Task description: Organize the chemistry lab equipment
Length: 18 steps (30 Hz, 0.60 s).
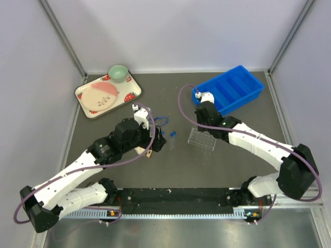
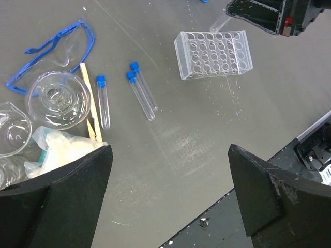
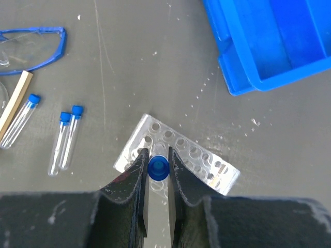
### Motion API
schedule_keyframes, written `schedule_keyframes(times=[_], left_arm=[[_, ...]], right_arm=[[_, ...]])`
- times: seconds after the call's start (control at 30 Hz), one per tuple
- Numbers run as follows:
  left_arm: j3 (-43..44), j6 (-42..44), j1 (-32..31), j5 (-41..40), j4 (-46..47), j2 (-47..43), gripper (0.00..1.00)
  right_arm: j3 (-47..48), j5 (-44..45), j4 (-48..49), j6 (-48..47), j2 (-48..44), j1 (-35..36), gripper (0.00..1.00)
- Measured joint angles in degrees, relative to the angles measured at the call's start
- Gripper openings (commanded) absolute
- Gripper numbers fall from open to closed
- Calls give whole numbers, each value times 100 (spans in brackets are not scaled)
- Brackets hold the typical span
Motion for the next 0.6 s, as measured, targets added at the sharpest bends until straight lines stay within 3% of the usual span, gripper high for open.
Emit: schedule_keyframes(times=[0.6], left_arm=[[-160, 142, 0, -35, 190, -157, 99]], right_arm=[[-42, -621, 887, -498, 750, -144, 0]])
